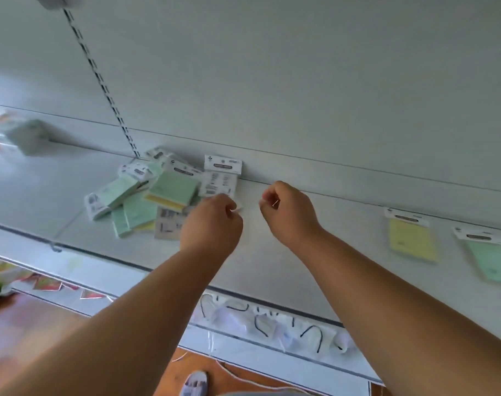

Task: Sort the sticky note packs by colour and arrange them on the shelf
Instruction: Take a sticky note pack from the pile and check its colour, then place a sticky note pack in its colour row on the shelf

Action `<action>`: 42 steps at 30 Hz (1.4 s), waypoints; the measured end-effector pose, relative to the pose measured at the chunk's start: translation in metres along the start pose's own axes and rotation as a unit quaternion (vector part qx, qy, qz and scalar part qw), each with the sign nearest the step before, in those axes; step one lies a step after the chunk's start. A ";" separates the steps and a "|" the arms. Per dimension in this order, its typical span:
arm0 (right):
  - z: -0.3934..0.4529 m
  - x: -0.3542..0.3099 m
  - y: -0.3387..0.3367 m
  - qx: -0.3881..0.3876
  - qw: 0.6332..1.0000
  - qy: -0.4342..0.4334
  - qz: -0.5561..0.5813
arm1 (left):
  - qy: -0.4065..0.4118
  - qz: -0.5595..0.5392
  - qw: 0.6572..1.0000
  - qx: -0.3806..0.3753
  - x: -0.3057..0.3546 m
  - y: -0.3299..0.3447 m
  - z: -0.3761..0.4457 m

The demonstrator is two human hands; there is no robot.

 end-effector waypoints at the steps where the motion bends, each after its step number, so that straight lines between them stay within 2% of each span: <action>1: 0.003 -0.016 0.019 -0.002 1.000 0.015 0.014 | 0.003 0.003 1.000 0.011 -0.022 -0.017 0.012; 4: 0.013 -0.058 0.071 -0.015 0.997 0.061 0.041 | -0.009 0.005 0.999 0.034 -0.085 -0.059 0.045; 8: 0.028 -0.089 0.116 -0.047 0.992 0.116 -0.019 | -0.042 0.001 0.999 -0.025 -0.142 -0.058 0.074; 11: 0.031 -0.089 0.131 -0.060 0.981 0.182 -0.028 | -0.037 -0.023 0.998 -0.051 -0.151 -0.049 0.083; 17: 0.032 -0.084 0.134 -0.006 0.963 0.259 0.072 | -0.016 -0.056 0.998 -0.034 -0.144 -0.055 0.085; 20: 0.022 -0.071 0.130 0.050 0.922 0.334 0.189 | 0.009 -0.083 0.996 -0.022 -0.136 -0.068 0.088; 23: 0.015 -0.065 0.130 0.068 0.884 0.352 0.301 | 0.001 -0.135 0.990 -0.034 -0.129 -0.072 0.091; 28: -0.001 -0.050 0.084 0.171 0.851 0.318 0.382 | 0.011 -0.260 0.959 -0.113 -0.096 -0.047 0.085; 36: -0.054 0.015 -0.040 0.274 0.883 0.301 0.233 | 0.098 -0.268 0.933 -0.218 0.004 0.010 0.022; 42: -0.110 0.113 -0.129 0.290 0.884 0.327 0.166 | 0.133 -0.248 0.931 -0.232 0.101 0.068 -0.055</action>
Point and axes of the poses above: each hand's wrist, its own z-axis towards the middle knuckle, its own y-axis out of the palm, x = y × z, the point moved 10 cm from there along z, towards the middle knuckle, and after that the axes turned 6 degrees about x, right-handed, at the moved point
